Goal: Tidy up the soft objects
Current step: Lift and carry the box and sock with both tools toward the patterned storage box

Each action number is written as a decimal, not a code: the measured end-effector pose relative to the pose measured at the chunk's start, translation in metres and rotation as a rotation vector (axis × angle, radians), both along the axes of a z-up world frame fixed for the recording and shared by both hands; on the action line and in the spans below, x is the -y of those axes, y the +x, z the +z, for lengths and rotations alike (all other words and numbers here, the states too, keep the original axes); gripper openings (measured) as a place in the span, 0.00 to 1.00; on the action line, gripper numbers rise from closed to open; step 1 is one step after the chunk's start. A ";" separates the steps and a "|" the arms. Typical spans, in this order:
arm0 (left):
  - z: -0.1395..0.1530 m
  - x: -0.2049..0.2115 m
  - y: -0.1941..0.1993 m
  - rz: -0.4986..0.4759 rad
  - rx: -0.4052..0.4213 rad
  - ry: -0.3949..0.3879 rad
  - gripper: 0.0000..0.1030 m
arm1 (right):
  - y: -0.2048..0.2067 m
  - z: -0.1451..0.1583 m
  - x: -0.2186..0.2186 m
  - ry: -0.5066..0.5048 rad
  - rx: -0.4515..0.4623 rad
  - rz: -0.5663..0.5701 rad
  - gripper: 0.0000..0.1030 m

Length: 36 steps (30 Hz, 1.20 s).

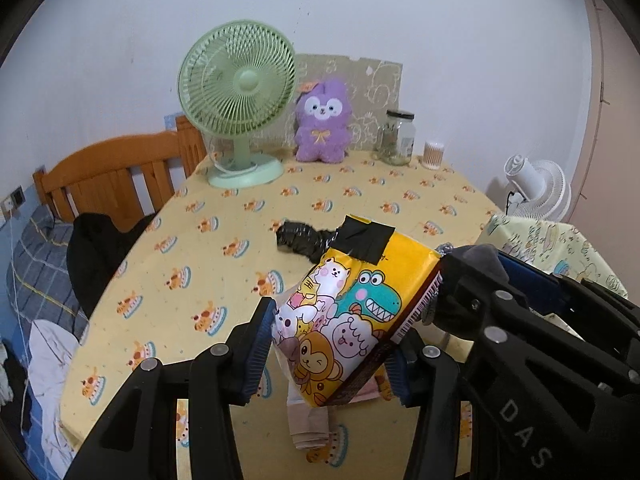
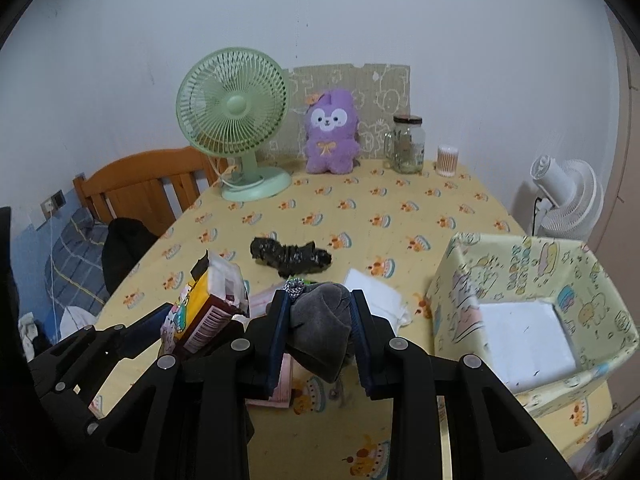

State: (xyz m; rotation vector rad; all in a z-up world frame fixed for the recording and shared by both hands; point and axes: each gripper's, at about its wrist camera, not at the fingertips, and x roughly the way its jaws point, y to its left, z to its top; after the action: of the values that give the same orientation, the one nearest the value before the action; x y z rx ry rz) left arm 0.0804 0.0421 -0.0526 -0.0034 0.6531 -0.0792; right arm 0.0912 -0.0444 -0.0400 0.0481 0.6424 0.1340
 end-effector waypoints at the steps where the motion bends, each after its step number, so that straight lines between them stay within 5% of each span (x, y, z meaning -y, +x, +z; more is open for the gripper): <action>1: 0.004 0.001 -0.001 0.001 0.006 0.002 0.50 | 0.000 0.003 0.001 0.002 0.003 0.000 0.32; 24: 0.043 0.050 -0.003 0.008 0.063 0.052 0.50 | 0.005 0.039 0.051 0.018 0.048 0.006 0.32; 36: 0.042 0.103 0.004 -0.072 0.071 0.061 0.50 | 0.000 0.038 0.102 0.033 0.057 -0.056 0.32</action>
State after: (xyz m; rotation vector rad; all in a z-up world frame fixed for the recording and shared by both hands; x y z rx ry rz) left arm 0.0841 -0.0613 -0.0102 0.0817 0.5846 -0.1277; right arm 0.0909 -0.1465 -0.0022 0.0940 0.5812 0.0913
